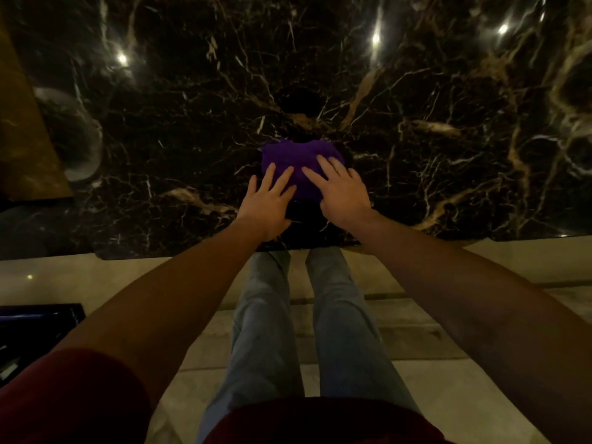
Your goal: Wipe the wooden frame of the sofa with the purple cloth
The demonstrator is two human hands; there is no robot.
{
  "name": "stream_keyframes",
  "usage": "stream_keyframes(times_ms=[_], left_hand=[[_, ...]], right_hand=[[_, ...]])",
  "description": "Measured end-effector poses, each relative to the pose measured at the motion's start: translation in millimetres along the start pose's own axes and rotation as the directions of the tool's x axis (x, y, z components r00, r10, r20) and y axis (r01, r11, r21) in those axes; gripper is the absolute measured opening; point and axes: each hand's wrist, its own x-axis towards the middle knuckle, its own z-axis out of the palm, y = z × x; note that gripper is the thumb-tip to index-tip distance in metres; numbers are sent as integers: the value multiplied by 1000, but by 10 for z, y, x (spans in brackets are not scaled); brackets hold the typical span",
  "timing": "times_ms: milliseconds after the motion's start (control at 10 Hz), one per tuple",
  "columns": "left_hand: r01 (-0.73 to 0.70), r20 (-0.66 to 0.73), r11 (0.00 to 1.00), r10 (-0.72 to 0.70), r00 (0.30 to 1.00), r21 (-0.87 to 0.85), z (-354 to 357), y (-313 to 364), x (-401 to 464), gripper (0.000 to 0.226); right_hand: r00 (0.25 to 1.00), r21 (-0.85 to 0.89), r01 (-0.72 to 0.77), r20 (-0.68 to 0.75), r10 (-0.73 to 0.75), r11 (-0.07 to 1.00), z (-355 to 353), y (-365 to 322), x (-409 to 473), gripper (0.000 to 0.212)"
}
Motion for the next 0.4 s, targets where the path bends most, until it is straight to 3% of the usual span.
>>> stream_keyframes(times_ms=[100, 200, 300, 400], left_hand=[[2, 82, 1000, -1, 997, -9, -106, -5, 12, 85], [-16, 62, 997, 21, 998, -77, -296, -36, -66, 79], [2, -168, 978, -38, 985, -209, -462, -34, -256, 66], [57, -354, 952, -167, 920, -302, -622, -20, -476, 56]], right_hand=[[997, 13, -17, 73, 16, 1000, -111, -43, 4, 85], [994, 74, -63, 91, 56, 995, -255, -102, -53, 79], [995, 149, -97, 31, 93, 984, -377, -130, -243, 73], [997, 136, -77, 3, 77, 988, -491, -140, -469, 65]])
